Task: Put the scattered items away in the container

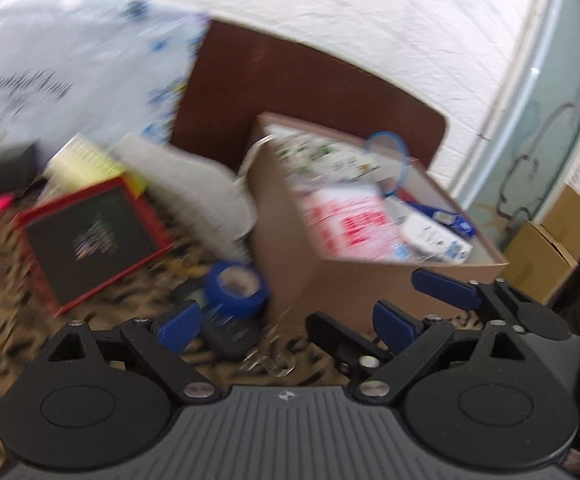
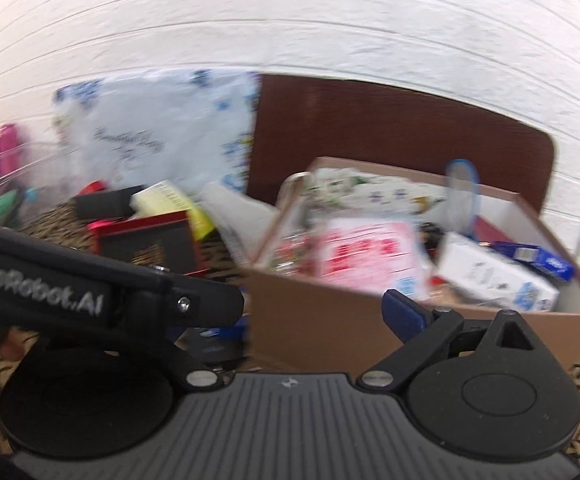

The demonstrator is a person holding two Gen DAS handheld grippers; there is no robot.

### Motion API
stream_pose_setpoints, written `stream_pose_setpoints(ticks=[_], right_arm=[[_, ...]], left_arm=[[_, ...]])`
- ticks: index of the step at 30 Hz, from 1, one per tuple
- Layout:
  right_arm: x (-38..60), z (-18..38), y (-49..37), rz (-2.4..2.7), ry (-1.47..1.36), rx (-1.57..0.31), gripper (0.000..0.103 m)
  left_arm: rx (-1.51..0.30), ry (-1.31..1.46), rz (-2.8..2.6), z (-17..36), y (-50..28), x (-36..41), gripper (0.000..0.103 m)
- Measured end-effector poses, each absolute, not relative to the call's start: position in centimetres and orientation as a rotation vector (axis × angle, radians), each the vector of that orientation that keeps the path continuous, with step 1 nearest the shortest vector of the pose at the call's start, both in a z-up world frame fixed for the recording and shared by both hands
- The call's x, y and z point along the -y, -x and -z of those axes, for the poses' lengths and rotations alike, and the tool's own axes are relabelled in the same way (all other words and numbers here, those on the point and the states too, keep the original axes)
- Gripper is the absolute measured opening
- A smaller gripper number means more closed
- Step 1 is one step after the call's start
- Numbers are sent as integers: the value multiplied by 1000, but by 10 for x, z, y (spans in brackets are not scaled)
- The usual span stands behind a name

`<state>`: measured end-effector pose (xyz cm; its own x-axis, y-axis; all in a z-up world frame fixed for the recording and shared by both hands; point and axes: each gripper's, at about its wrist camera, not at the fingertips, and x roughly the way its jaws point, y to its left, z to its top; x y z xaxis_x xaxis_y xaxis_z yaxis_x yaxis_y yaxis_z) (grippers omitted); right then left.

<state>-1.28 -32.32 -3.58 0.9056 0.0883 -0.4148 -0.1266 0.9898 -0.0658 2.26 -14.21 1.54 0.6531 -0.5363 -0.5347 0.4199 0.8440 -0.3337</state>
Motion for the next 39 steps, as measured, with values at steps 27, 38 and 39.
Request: stream_pose_setpoints(ticks=[27,38,39], right_arm=[[220,72,-42,-338,218,-491,65],[209,80,-117,-222,201,-524,40],[208,82,-124,-213,202,-528,39]], left_arm=[[-696,370,265,24,-82,25,77],[-742,435,219,41,-130,23,29],[-744,444,220,42,-132,22,26]])
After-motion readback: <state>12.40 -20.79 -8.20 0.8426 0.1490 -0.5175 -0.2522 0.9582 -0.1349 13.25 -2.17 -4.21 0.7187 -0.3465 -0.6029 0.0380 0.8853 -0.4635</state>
